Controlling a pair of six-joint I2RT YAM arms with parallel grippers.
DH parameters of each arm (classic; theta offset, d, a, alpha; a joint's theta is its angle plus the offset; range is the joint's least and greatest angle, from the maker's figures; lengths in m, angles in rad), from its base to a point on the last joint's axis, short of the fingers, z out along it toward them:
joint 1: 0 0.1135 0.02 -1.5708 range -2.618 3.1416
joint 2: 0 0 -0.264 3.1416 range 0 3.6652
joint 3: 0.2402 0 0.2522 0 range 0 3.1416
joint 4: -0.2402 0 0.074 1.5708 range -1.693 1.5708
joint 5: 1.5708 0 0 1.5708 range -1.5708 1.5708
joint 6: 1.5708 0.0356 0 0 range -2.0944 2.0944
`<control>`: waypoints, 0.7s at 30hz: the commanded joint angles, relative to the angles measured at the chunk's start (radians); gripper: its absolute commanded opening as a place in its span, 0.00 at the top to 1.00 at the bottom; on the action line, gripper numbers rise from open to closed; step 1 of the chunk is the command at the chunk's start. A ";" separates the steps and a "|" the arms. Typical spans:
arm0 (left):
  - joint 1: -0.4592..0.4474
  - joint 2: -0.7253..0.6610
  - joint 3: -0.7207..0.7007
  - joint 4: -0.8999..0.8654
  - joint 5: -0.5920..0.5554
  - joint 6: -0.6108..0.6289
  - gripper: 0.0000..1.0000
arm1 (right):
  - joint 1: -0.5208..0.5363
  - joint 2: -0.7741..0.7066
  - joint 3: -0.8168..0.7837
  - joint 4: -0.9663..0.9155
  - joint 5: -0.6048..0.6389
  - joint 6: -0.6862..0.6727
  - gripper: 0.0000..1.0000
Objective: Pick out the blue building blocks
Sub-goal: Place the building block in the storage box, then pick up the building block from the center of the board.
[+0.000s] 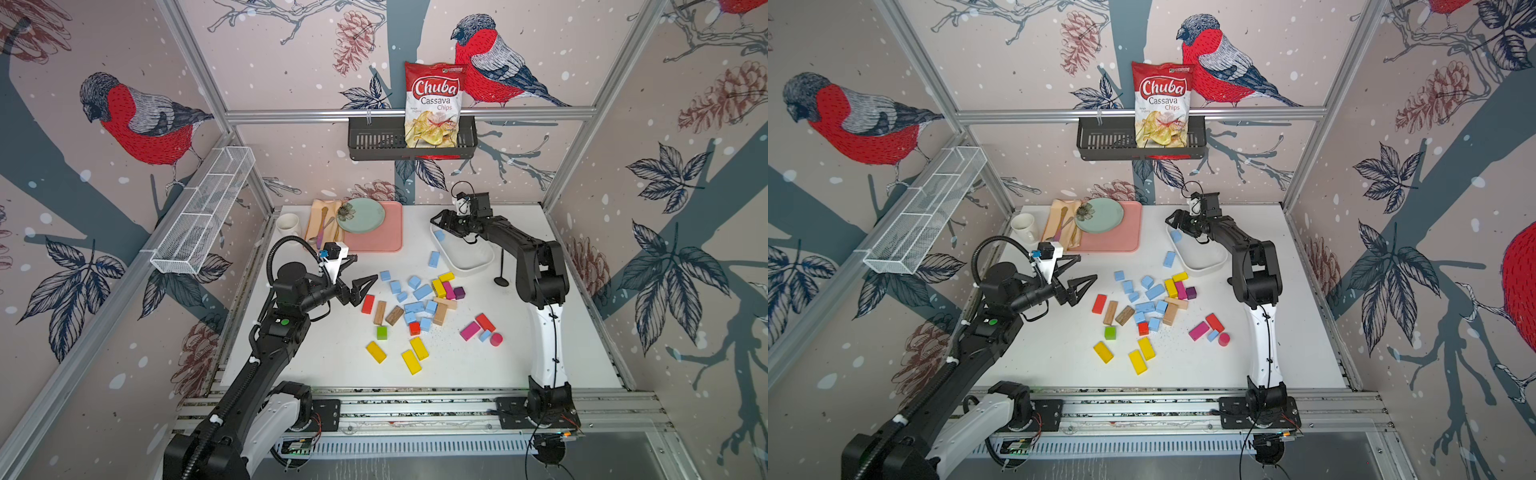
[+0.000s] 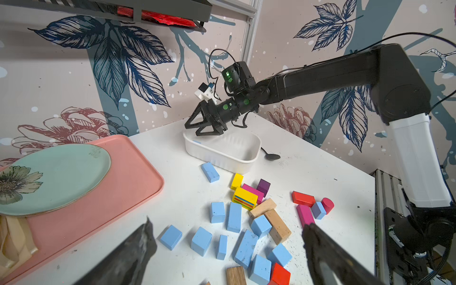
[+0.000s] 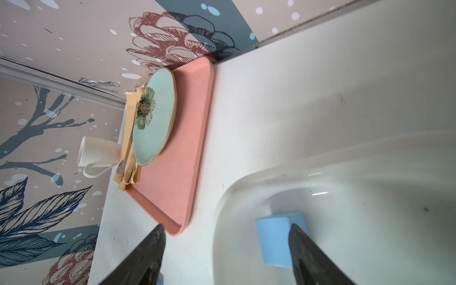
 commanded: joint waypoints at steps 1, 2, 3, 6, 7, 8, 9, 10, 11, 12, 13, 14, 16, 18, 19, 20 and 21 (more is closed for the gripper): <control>-0.001 -0.007 0.003 0.034 -0.036 -0.011 0.04 | 0.007 -0.064 -0.016 0.015 0.048 -0.045 0.20; -0.001 -0.008 0.003 0.033 -0.049 -0.014 0.04 | 0.010 -0.089 -0.026 0.012 0.066 -0.056 0.20; -0.001 -0.009 0.003 0.033 -0.060 -0.015 0.04 | 0.013 -0.112 -0.034 0.009 0.083 -0.068 0.19; -0.001 -0.011 0.009 0.020 -0.107 -0.024 0.04 | 0.029 -0.188 -0.073 -0.004 0.133 -0.113 0.18; -0.001 -0.011 0.012 0.016 -0.123 -0.030 0.04 | 0.037 -0.215 -0.089 -0.010 0.152 -0.128 0.18; -0.001 -0.012 0.012 0.016 -0.133 -0.036 0.04 | 0.044 -0.241 -0.105 -0.017 0.169 -0.144 0.17; -0.001 -0.010 0.013 0.015 -0.135 -0.039 0.04 | 0.050 -0.267 -0.120 -0.026 0.186 -0.157 0.17; -0.001 -0.009 0.016 0.011 -0.145 -0.045 0.04 | 0.058 -0.295 -0.138 -0.038 0.209 -0.173 0.16; -0.001 -0.007 0.022 0.004 -0.159 -0.054 0.04 | 0.066 -0.322 -0.157 -0.048 0.232 -0.190 0.15; -0.001 -0.004 0.026 -0.003 -0.170 -0.057 0.04 | 0.074 -0.348 -0.177 -0.055 0.252 -0.205 0.14; -0.001 -0.002 0.033 -0.012 -0.179 -0.057 0.04 | 0.084 -0.378 -0.202 -0.062 0.277 -0.221 0.14; -0.001 0.002 0.040 -0.023 -0.188 -0.058 0.04 | 0.093 -0.408 -0.229 -0.069 0.303 -0.235 0.13; 0.000 0.005 0.054 -0.042 -0.215 -0.063 0.04 | 0.112 -0.462 -0.282 -0.079 0.351 -0.258 0.12; -0.001 0.007 0.058 -0.048 -0.237 -0.065 0.04 | 0.134 -0.510 -0.328 -0.103 0.392 -0.271 0.10; -0.001 0.009 0.062 -0.051 -0.243 -0.067 0.04 | 0.145 -0.532 -0.352 -0.114 0.415 -0.273 0.09; 0.000 0.011 0.065 -0.054 -0.244 -0.070 0.04 | 0.157 -0.554 -0.378 -0.127 0.433 -0.275 0.08; -0.001 0.013 0.068 -0.058 -0.242 -0.070 0.04 | 0.168 -0.574 -0.401 -0.137 0.445 -0.278 0.07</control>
